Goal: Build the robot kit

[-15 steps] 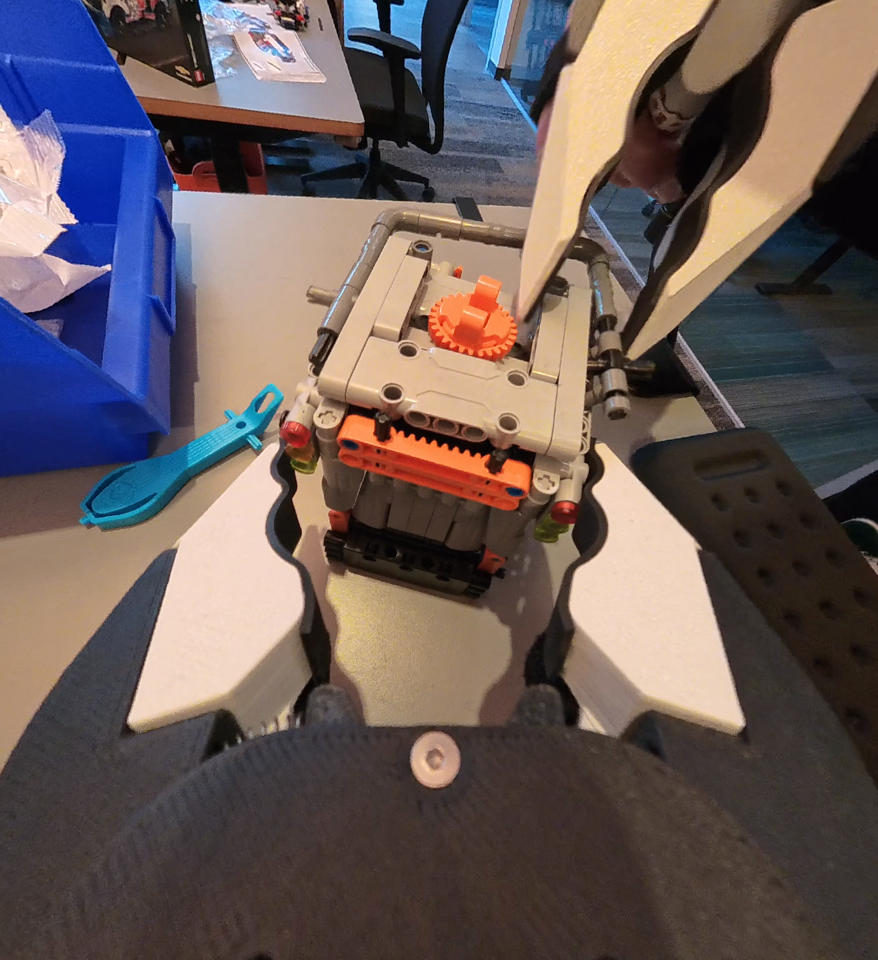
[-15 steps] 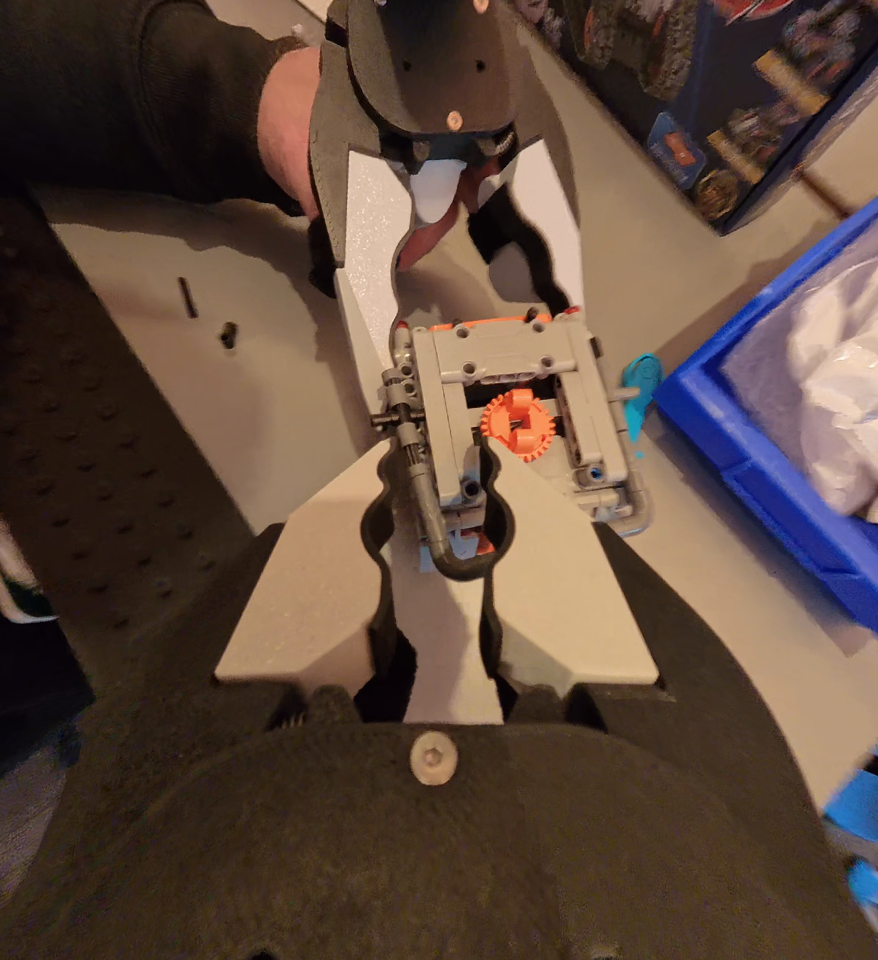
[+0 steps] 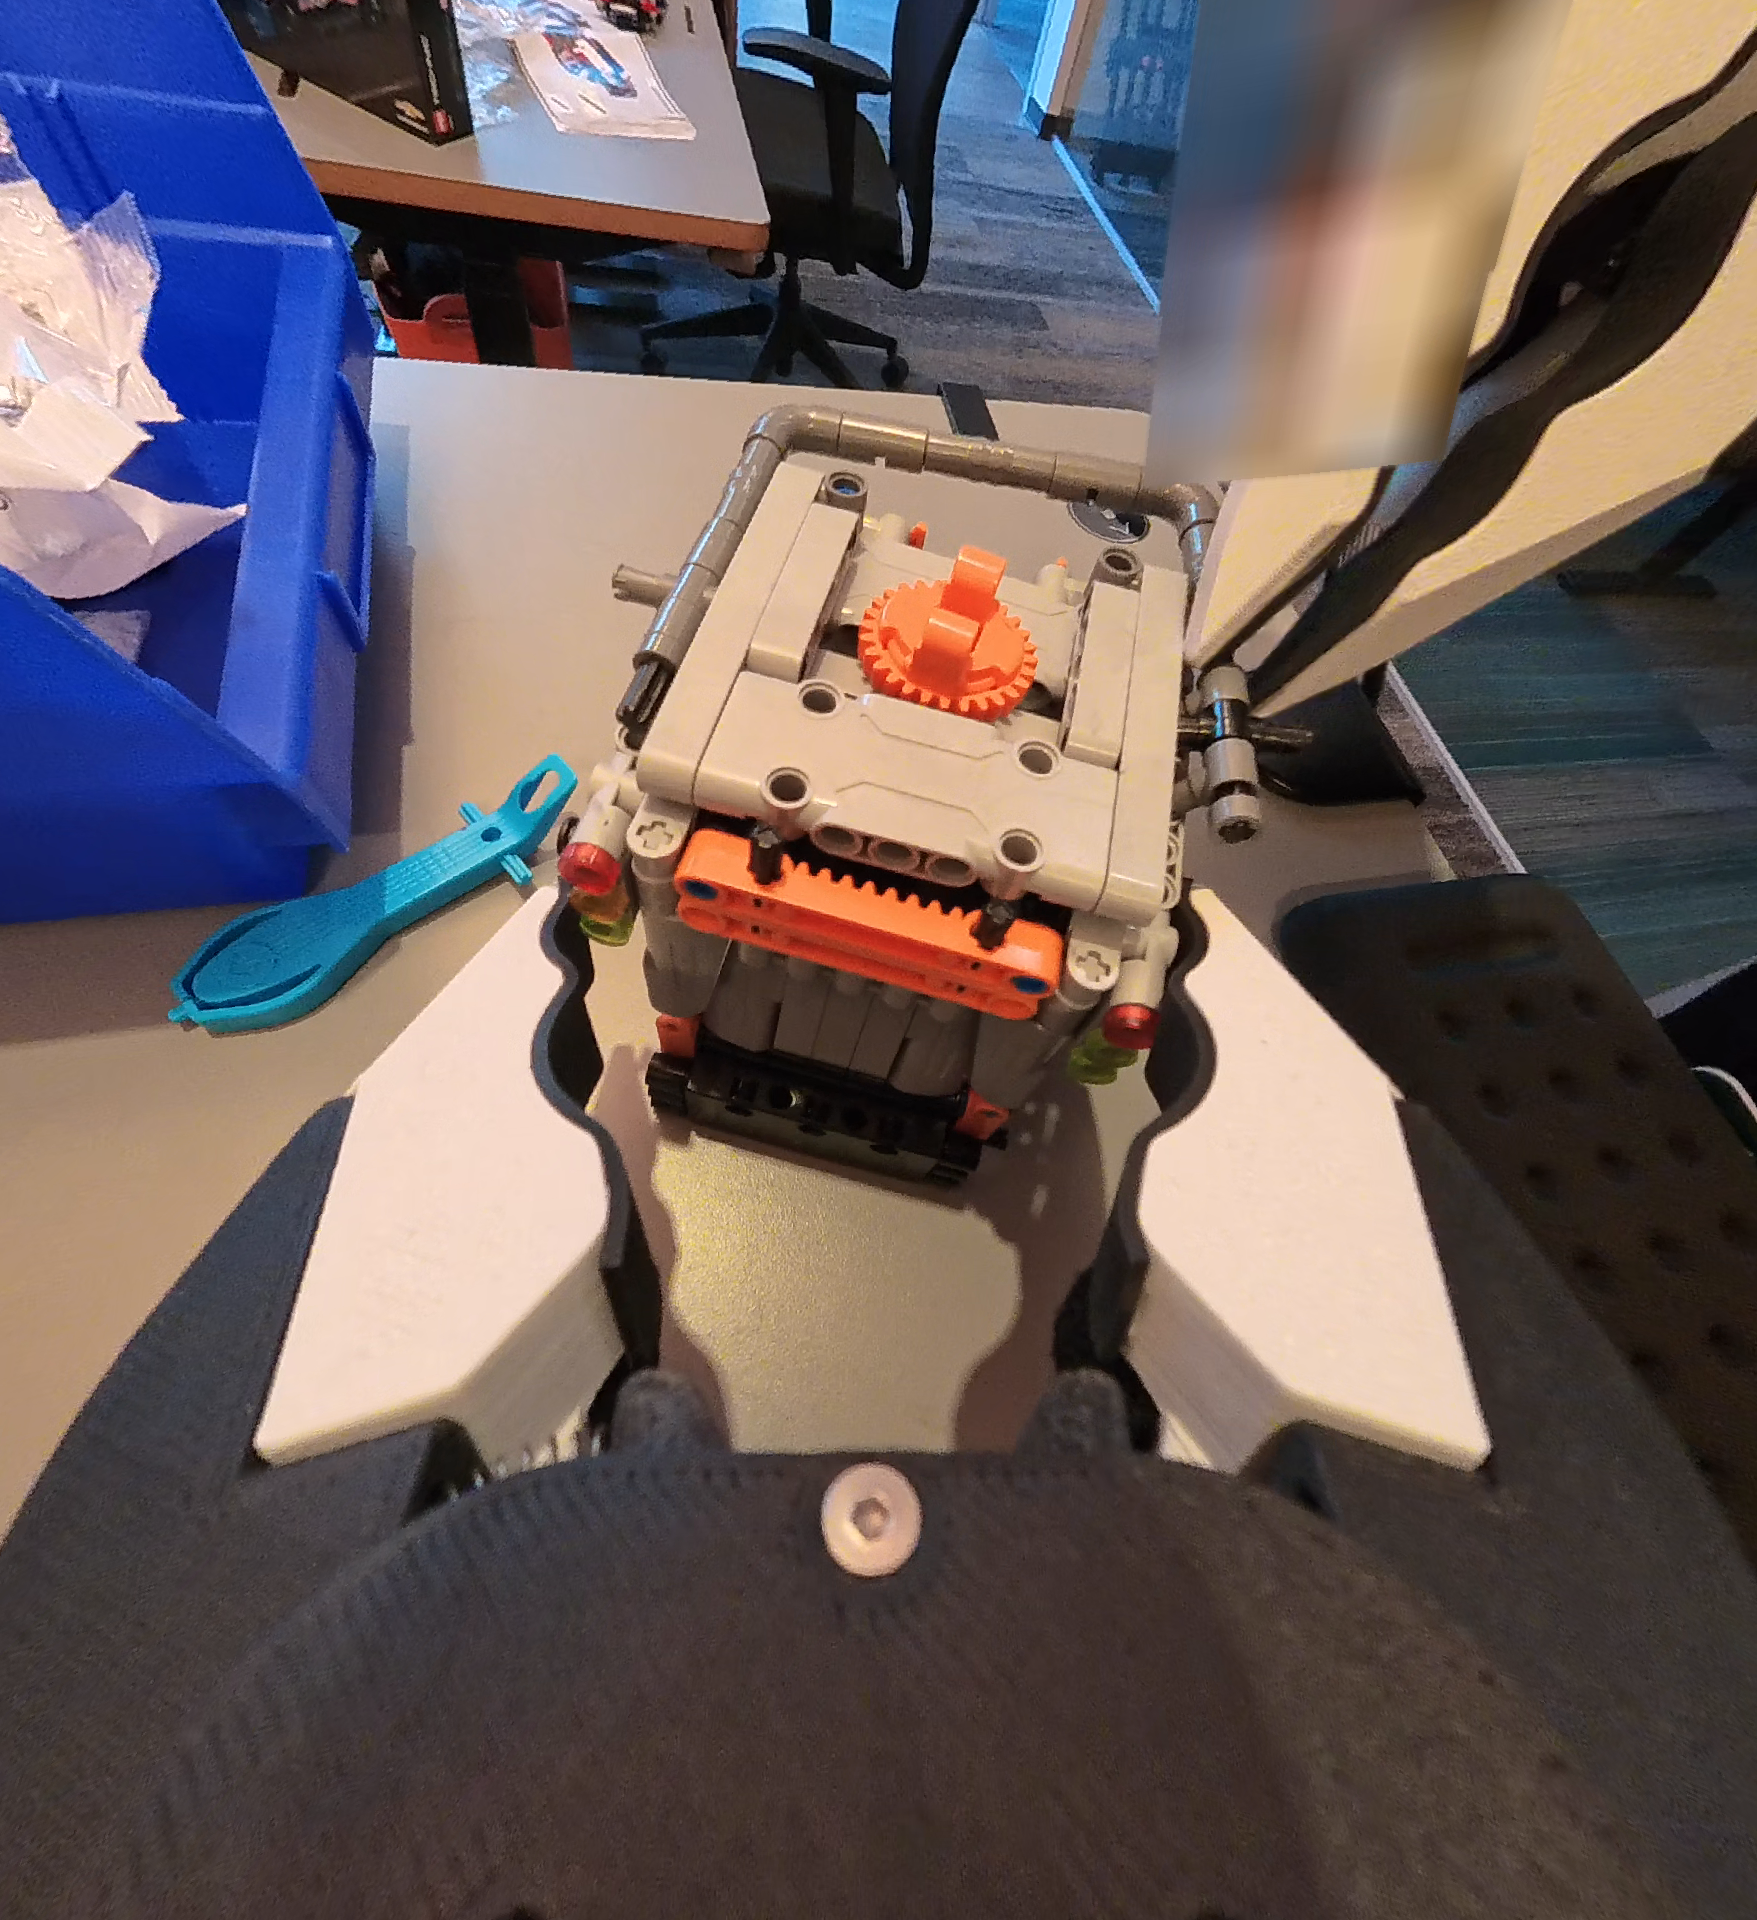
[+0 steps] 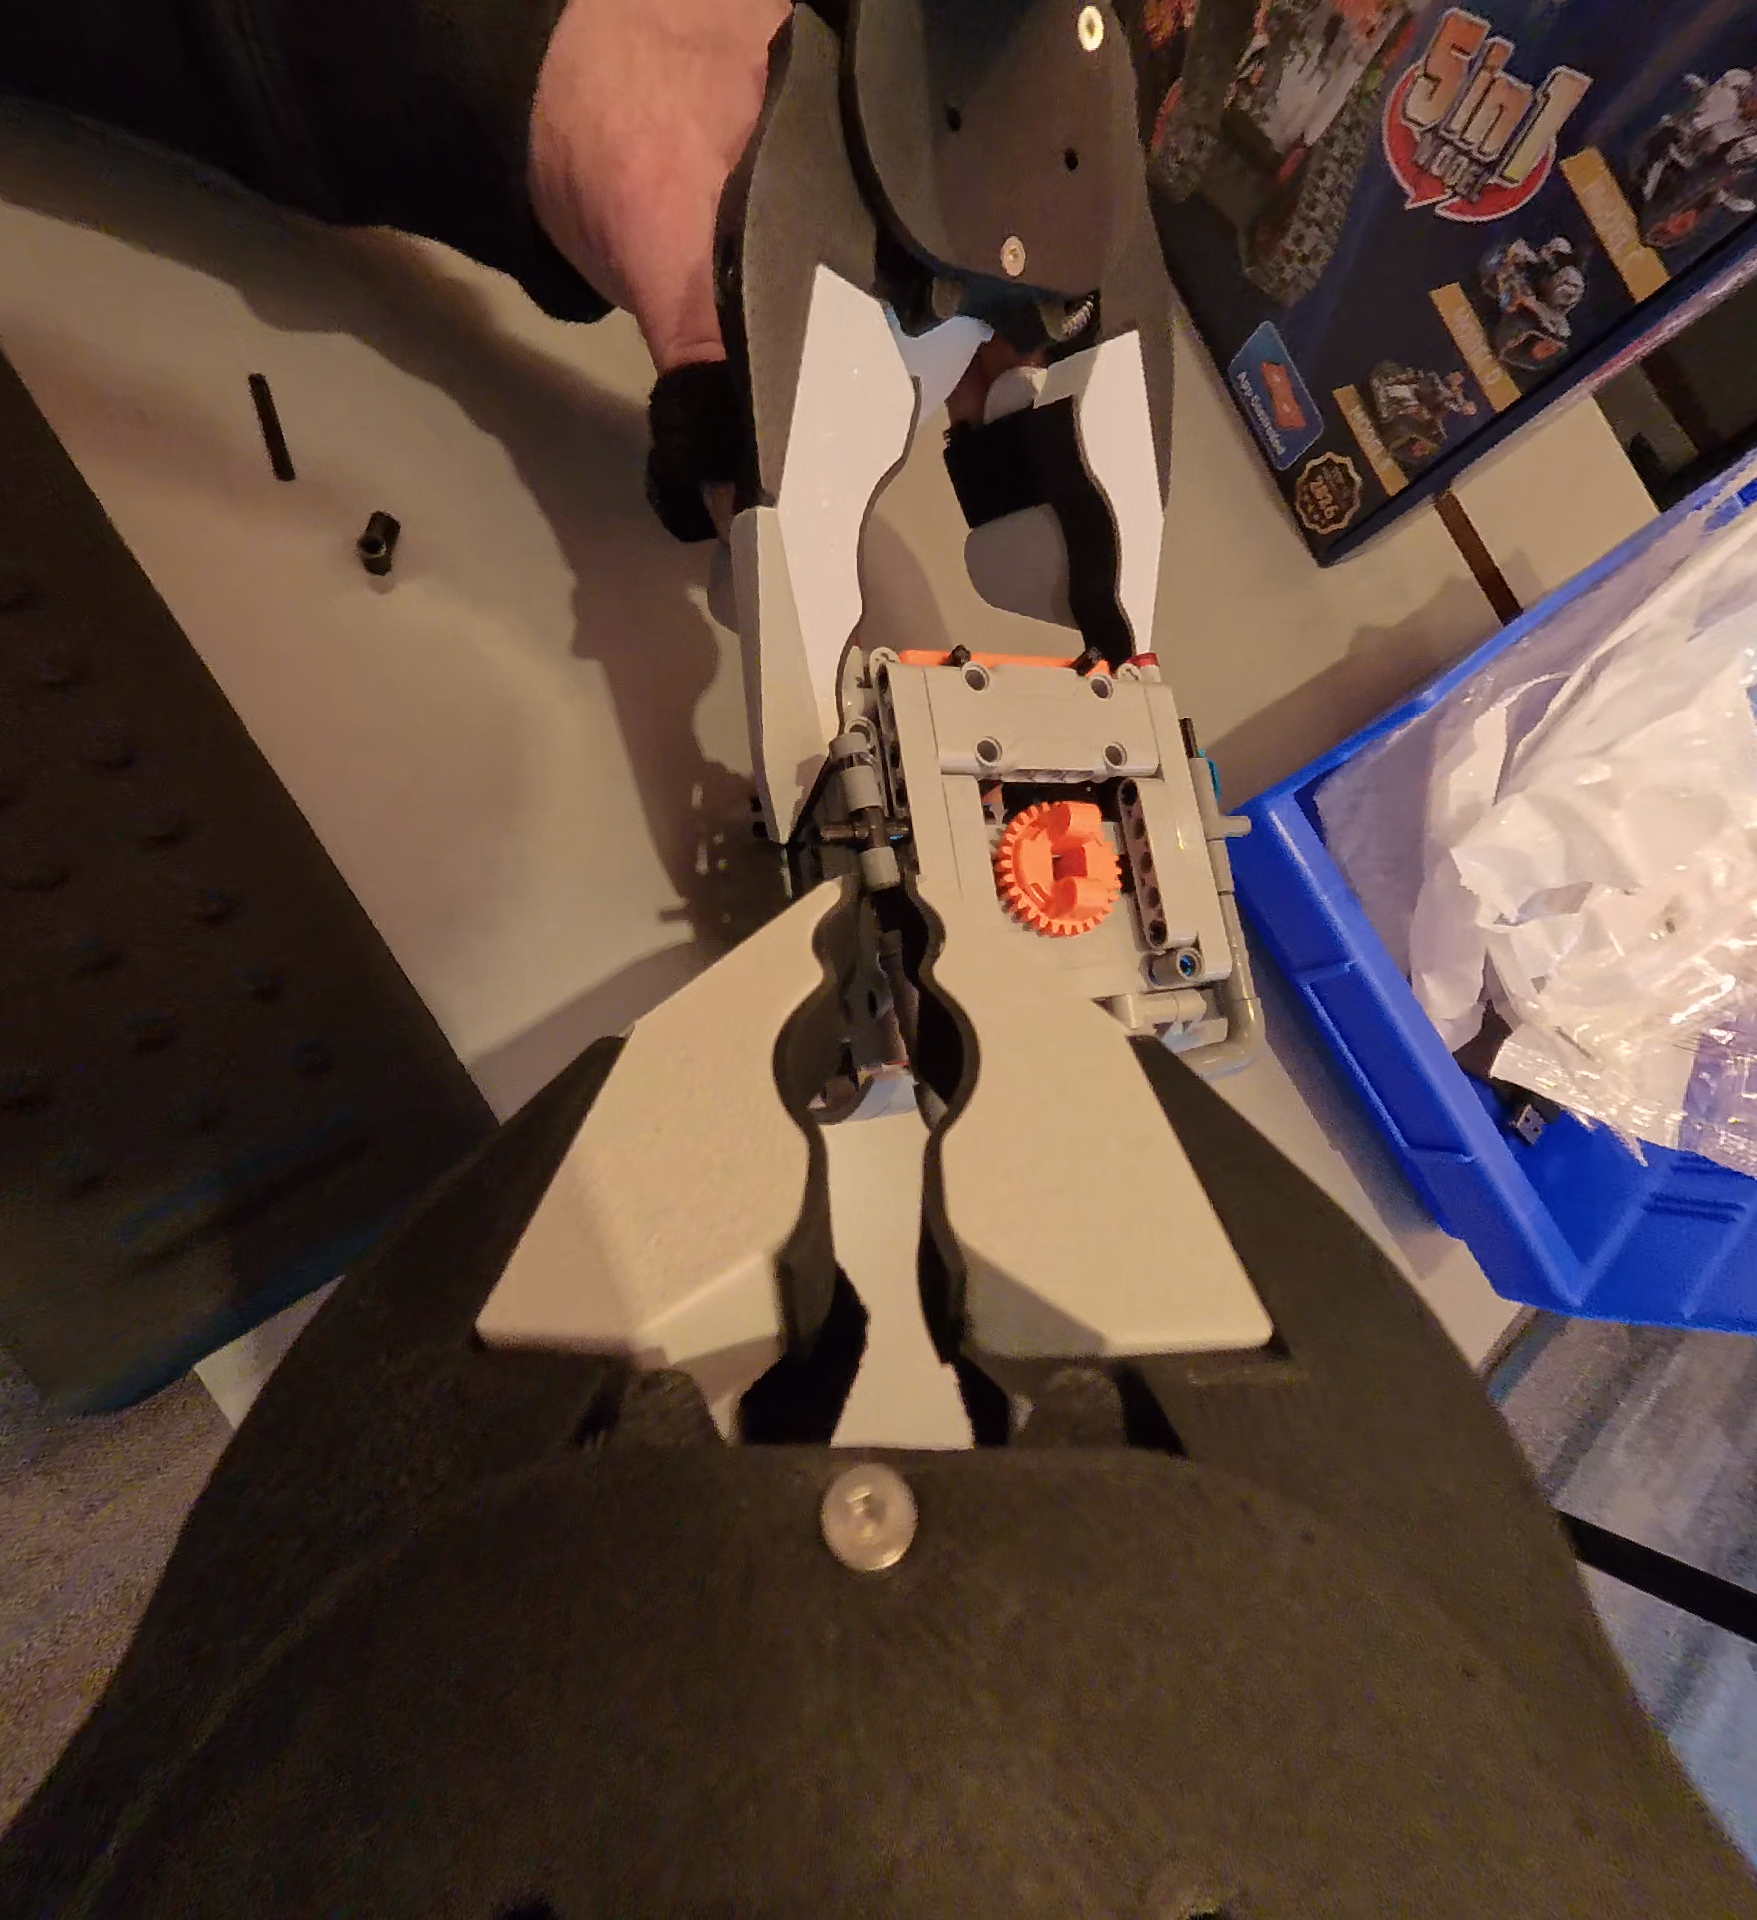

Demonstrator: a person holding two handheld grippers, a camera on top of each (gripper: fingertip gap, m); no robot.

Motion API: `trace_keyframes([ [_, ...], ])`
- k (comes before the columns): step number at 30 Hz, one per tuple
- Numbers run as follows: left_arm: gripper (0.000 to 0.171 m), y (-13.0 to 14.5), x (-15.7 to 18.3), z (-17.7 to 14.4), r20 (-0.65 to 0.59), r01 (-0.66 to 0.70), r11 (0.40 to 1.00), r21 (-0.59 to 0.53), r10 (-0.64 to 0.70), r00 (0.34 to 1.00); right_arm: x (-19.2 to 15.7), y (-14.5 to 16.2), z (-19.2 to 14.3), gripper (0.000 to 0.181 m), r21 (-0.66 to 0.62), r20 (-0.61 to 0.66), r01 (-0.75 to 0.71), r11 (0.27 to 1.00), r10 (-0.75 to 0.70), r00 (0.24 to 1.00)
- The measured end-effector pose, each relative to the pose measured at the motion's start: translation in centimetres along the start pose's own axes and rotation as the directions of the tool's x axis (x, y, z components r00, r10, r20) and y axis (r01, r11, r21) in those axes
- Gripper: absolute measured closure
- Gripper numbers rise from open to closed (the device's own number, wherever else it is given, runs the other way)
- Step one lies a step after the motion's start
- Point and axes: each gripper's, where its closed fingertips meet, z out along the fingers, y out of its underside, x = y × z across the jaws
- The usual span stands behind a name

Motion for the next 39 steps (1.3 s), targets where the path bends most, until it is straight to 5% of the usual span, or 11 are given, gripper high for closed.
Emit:
trace_keyframes([
  [17,0.065,-0.3,-0.2,0.1,-0.002,0.038,0.999,0.034,-0.037,0.999,0.5,-0.1,-0.3,0.180,-0.041,0.052,-0.018,0.999,0.020,0.998],
  [27,0.066,-0.3,-0.2,0.3,0.012,0.039,0.999,0.028,-0.039,0.999,1.3,-1.6,-1.7,0.181,0.183,0.037,-0.179,0.967,0.175,0.984],
  [39,0.065,-0.2,-0.1,0.3,0.011,0.040,0.999,0.011,-0.040,0.999,0.5,-0.1,-0.4,0.166,0.034,-0.010,-0.037,0.999,0.038,0.999],
])
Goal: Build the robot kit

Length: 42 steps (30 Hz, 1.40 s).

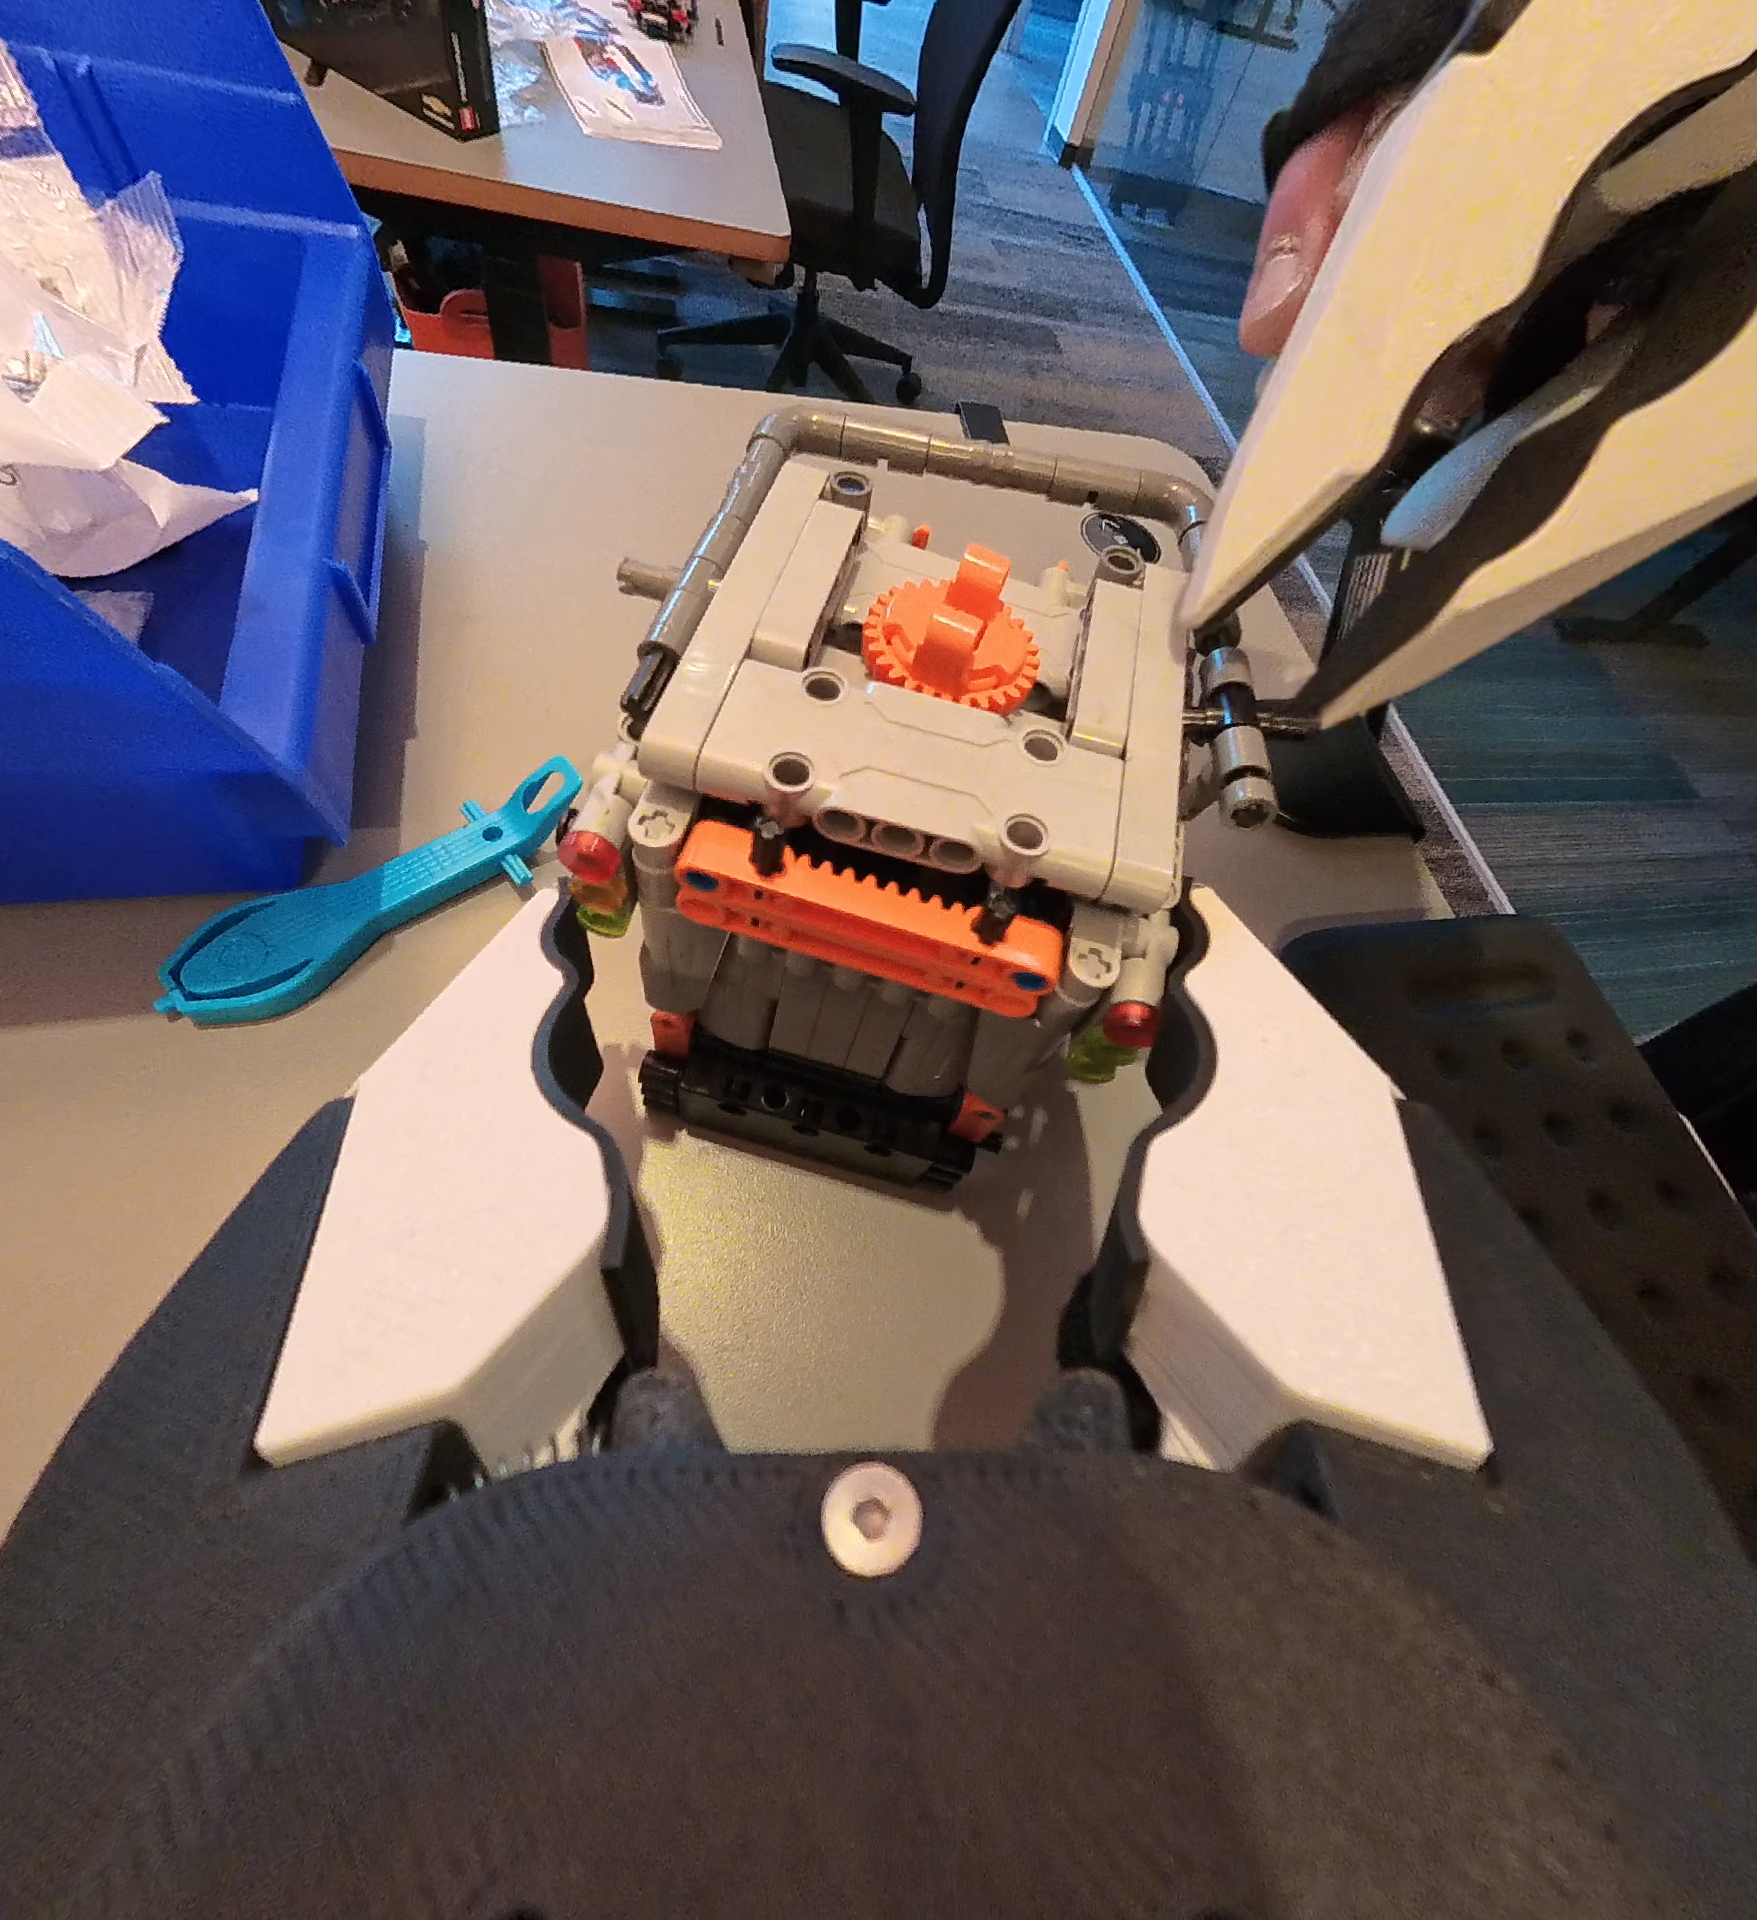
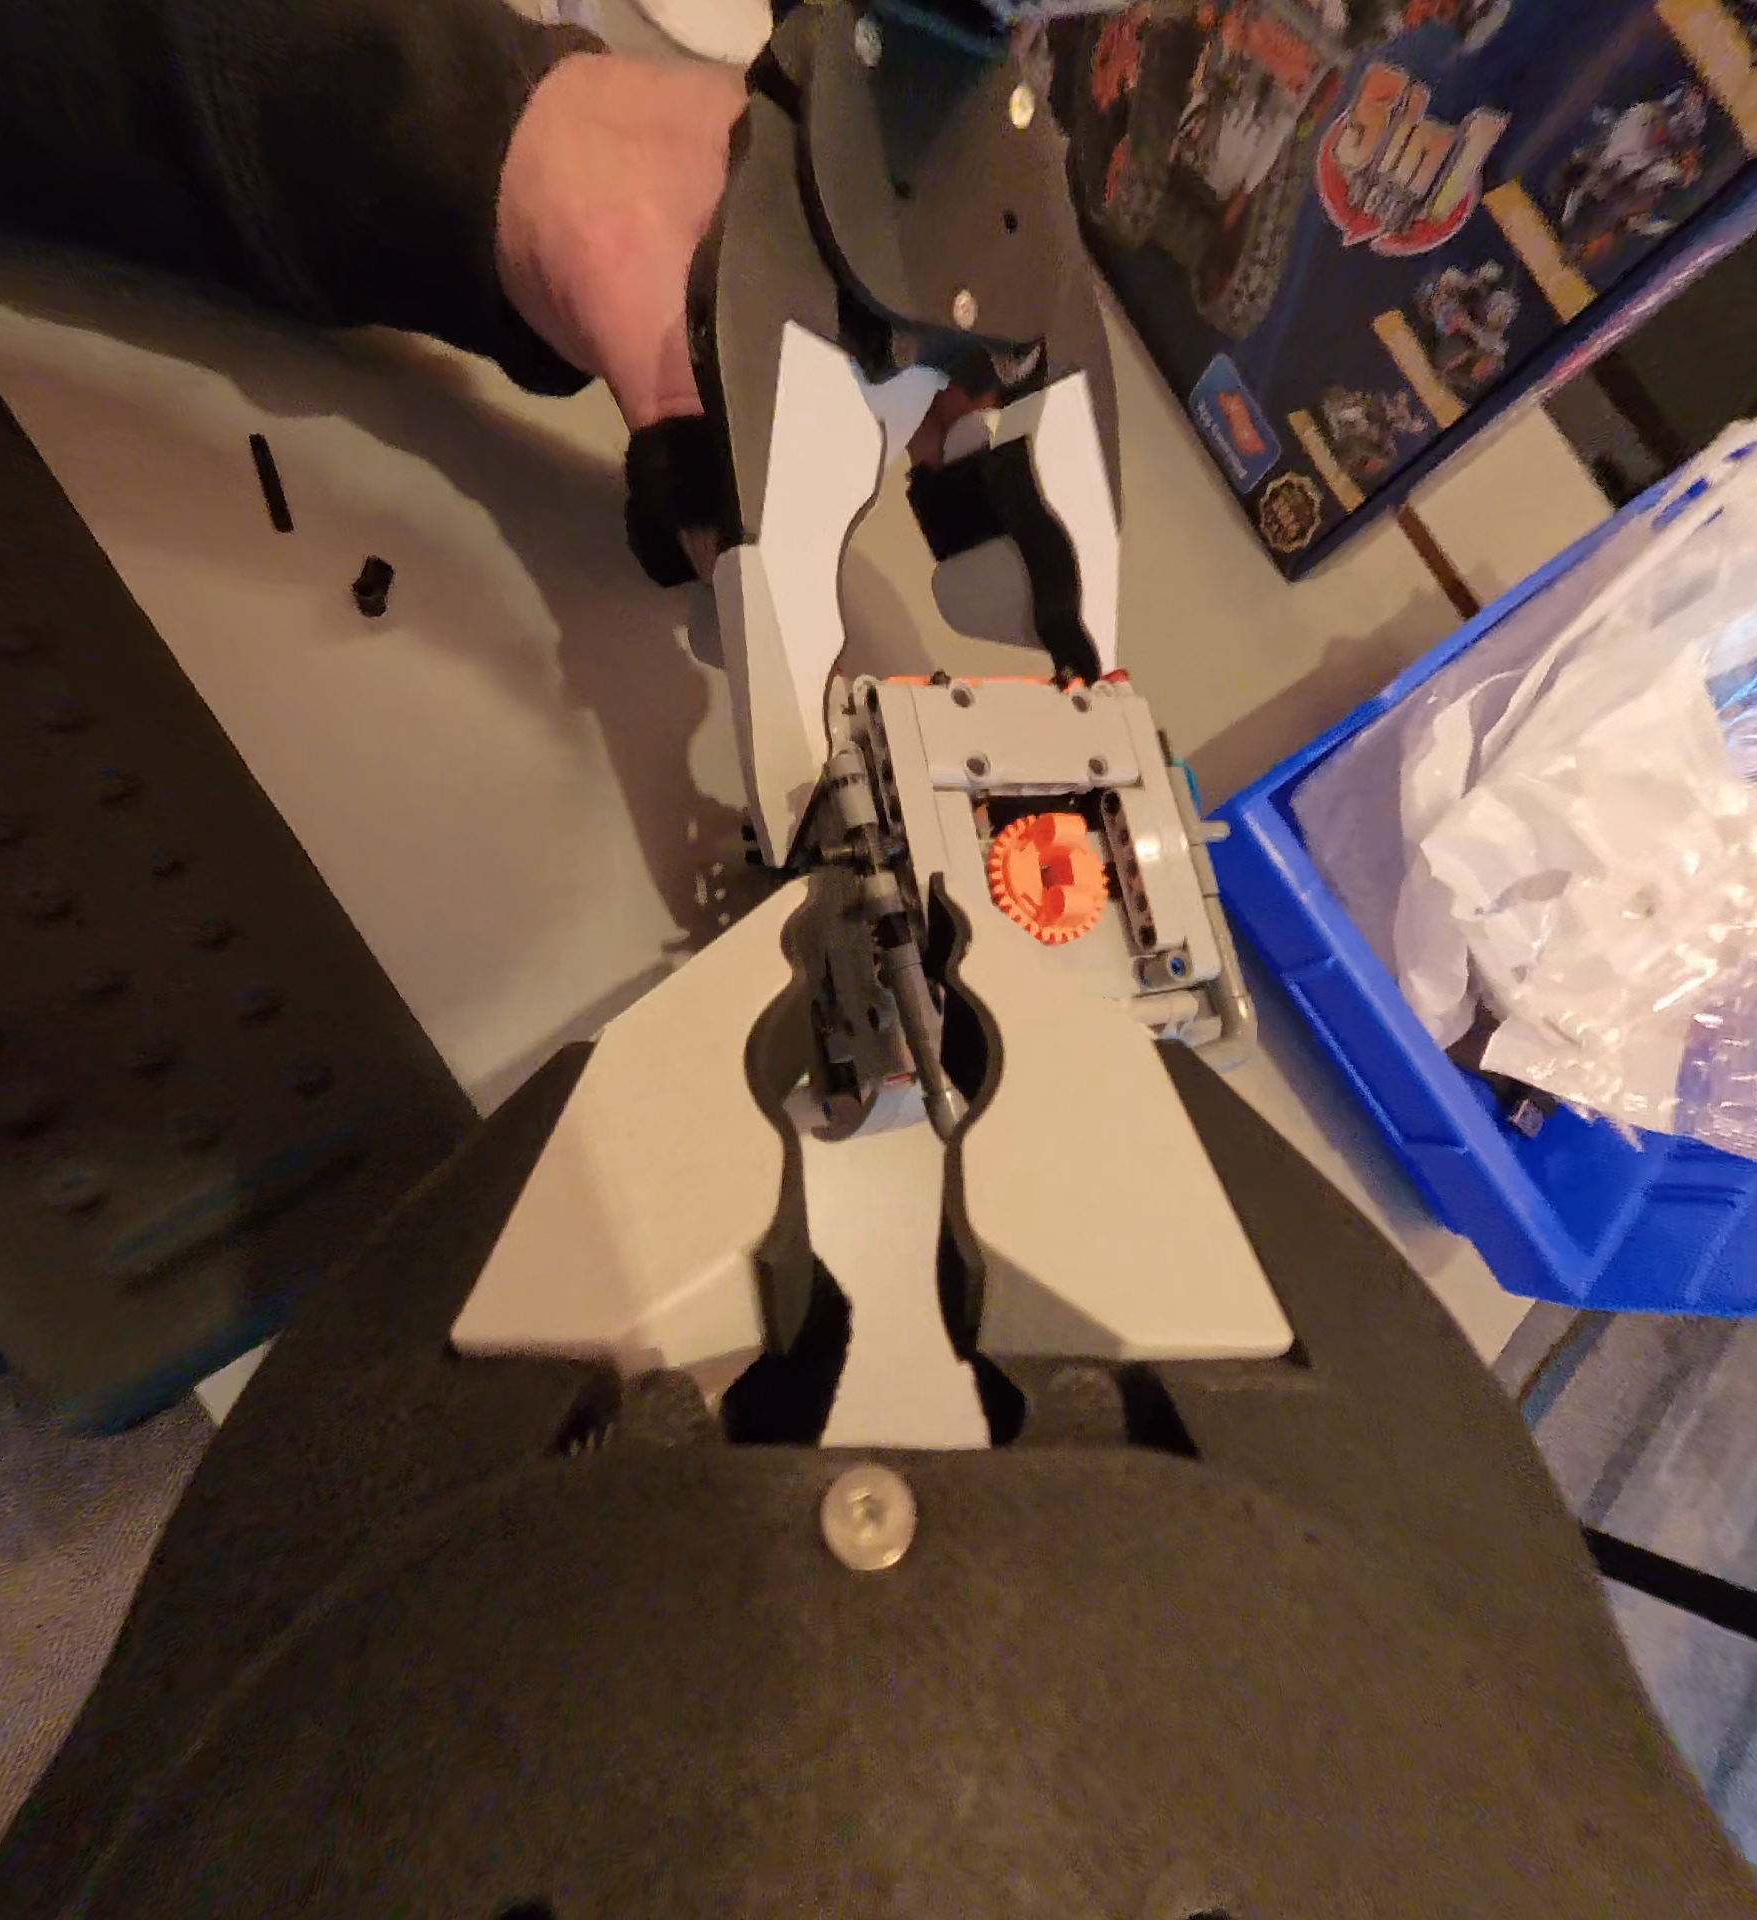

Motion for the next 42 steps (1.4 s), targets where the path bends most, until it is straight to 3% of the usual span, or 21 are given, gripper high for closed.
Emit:
trace_keyframes([
  [1,0.065,0.0,0.0,0.0,0.001,-0.002,1.000,-0.001,0.002,1.000,0.0,0.2,0.2,0.162,-0.021,0.006,0.004,1.000,-0.004,1.000],
  [3,0.065,0.1,0.0,0.0,0.000,-0.006,1.000,-0.004,0.006,1.000,0.1,0.0,0.2,0.173,-0.026,0.006,0.015,1.000,-0.015,1.000],
  [7,0.065,0.0,0.0,0.0,-0.011,0.015,1.000,0.006,-0.015,1.000,-0.1,0.0,0.3,0.177,-0.046,-0.028,0.122,0.991,-0.124,0.992],
  [11,0.065,0.1,0.0,0.0,-0.014,0.015,1.000,0.004,-0.015,1.000,-0.7,0.1,0.5,0.170,-0.033,0.048,0.042,0.999,-0.040,0.998],
  [19,0.071,0.5,0.2,0.1,-0.039,0.029,1.000,-0.005,-0.029,0.999,-0.3,0.1,0.5,0.178,-0.056,0.132,-0.076,0.996,0.083,0.988],
  [29,0.076,0.4,0.1,0.2,-0.044,0.030,0.999,0.011,-0.029,0.999,0.1,0.0,0.1,0.179,-0.012,0.120,-0.095,0.995,0.095,0.988],
  [35,0.076,0.3,0.1,0.2,-0.049,0.049,0.999,0.020,-0.048,0.998,0.5,-0.1,-0.2,0.179,0.015,-0.008,-0.057,0.998,0.057,0.998],
  [42,0.076,0.1,0.0,0.3,-0.050,0.073,0.997,0.030,-0.071,0.996,0.9,-0.3,-0.2,0.179,-0.052,-0.260,0.149,0.987,-0.158,0.953],
])
